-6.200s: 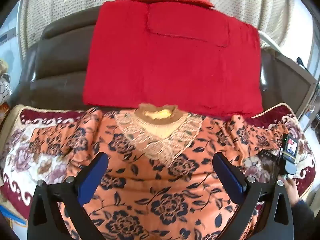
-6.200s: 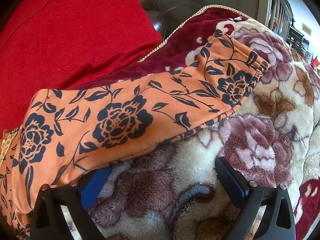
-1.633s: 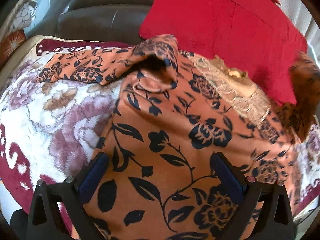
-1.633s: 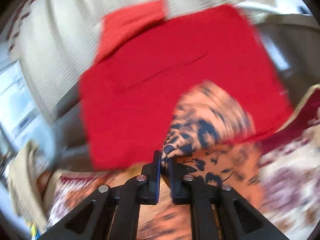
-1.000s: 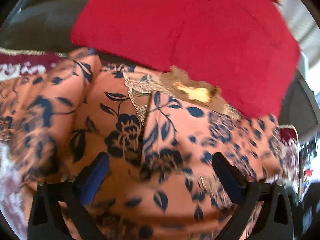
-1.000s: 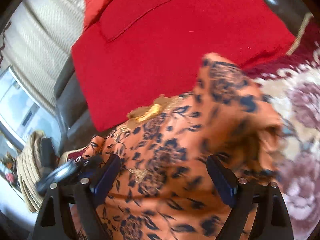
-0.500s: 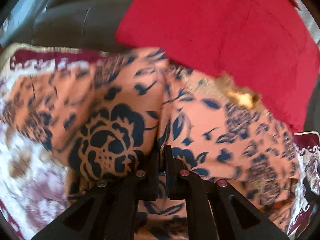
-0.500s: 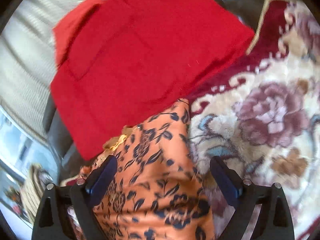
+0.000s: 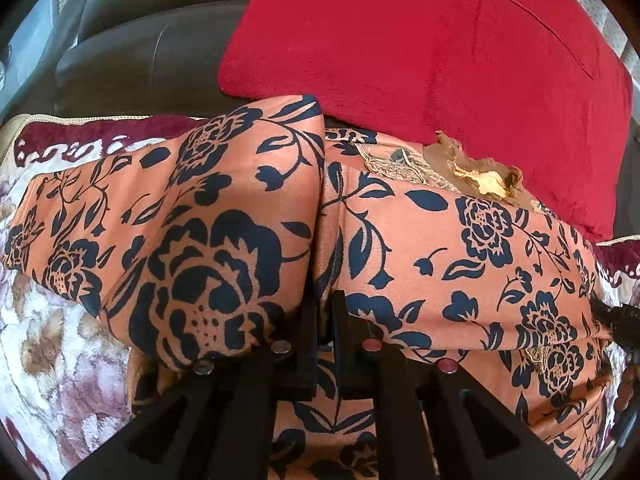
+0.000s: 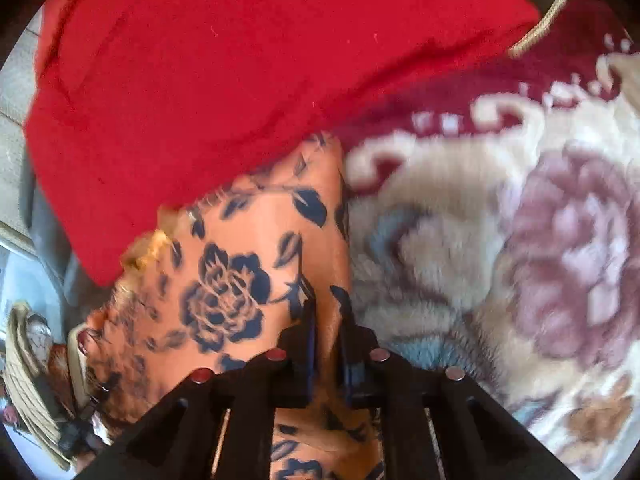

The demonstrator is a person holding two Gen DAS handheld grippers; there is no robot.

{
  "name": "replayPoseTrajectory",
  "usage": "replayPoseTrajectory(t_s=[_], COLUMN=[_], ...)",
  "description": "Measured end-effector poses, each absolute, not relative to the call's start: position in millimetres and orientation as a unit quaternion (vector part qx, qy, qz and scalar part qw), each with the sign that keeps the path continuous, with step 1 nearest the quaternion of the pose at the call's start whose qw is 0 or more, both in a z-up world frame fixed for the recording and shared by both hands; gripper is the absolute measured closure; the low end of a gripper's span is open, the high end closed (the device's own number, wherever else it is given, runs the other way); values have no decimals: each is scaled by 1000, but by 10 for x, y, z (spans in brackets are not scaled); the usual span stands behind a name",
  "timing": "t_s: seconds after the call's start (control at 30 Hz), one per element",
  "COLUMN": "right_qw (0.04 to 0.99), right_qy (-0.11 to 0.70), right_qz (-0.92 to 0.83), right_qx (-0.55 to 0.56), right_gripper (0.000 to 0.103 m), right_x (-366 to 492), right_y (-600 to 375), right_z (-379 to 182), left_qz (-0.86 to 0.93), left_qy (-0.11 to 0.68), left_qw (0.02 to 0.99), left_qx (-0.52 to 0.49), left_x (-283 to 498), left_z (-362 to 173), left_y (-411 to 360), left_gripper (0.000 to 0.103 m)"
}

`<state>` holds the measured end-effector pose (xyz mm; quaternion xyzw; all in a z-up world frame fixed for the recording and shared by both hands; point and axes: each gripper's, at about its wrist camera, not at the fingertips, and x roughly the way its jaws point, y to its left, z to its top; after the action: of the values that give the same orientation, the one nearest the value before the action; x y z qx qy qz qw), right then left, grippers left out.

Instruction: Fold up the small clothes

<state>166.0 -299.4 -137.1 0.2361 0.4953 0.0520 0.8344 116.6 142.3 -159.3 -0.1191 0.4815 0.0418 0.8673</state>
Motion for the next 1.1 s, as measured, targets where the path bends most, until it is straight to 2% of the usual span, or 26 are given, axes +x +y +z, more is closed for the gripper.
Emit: replayPoseTrajectory(t_s=[0.03,0.07,0.1,0.13,0.17,0.27,0.3,0.33,0.37,0.43,0.53,0.63,0.67,0.8,0.87,0.9,0.93,0.97,1.0,1.03,1.07,1.1], right_qw=[834,830,830,836,842,822,814,808,820,855,803,841,854,883,874,857,838,837,845,851,860,870], right_qy=[486,476,464,447,438,478,489,502,487,448,527,478,465,411,423,463,498,494,479,469,456,442], right_qz=[62,70,74,65,57,71,74,74,76,69,46,12,0,49,93,92,79,70,65,63,73,79], right_qx=[254,281,299,313,311,300,303,300,293,252,274,252,233,222,219,206,208,225,228,227,217,205], right_gripper=[85,74,50,34,24,26,42,72,93,93,87,69,60,33,30,30,31,39,40,39,35,31], right_x=[1634,1626,1618,1634,1685,2022,2092,2159,2143,2060,2199,1980,1890,1464,1418,1461,1432,1394,1345,1278,1200,1102], right_y=[-3010,-3068,-3127,-3197,-3224,-3187,-3173,-3133,-3080,-2969,-3066,-3062,-3022,-2702,-2538,-2494,-2578,-2631,-2632,-2606,-2552,-2499], right_z=[-1330,-1291,-1259,-1192,-1158,-1335,-1389,-1406,-1273,-1040,-1512,-1206,-1071,-670,-762,-971,-1151,-1218,-1162,-1027,-906,-813], left_qz=[39,38,37,38,39,40,41,40,38,33,39,36,36,42,42,36,28,13,2,-11,-21,-23], left_qy=[482,482,482,482,482,480,479,480,480,480,478,479,481,480,481,485,490,493,491,479,451,427], left_qw=[867,867,867,867,867,869,869,869,869,869,871,870,869,870,870,867,862,855,852,853,861,869], left_qx=[-120,-121,-122,-122,-120,-113,-113,-112,-113,-113,-106,-108,-109,-102,-99,-109,-126,-159,-181,-209,-234,-248], left_x=[1167,1166,1167,1165,1164,1175,1170,1171,1161,1161,1156,1153,1159,1166,1174,1179,1172,1134,1090,996,857,741], left_z=[-1601,-1611,-1616,-1619,-1622,-1640,-1640,-1642,-1634,-1642,-1656,-1666,-1666,-1657,-1639,-1615,-1574,-1502,-1440,-1322,-1174,-1076], left_y=[1425,1426,1425,1422,1421,1408,1394,1398,1393,1404,1389,1396,1400,1379,1353,1361,1393,1465,1530,1641,1798,1936], left_gripper=[95,95,95,95,95,95,95,95,94,94,94,94,94,94,94,93,90,87,76,60,51,32])
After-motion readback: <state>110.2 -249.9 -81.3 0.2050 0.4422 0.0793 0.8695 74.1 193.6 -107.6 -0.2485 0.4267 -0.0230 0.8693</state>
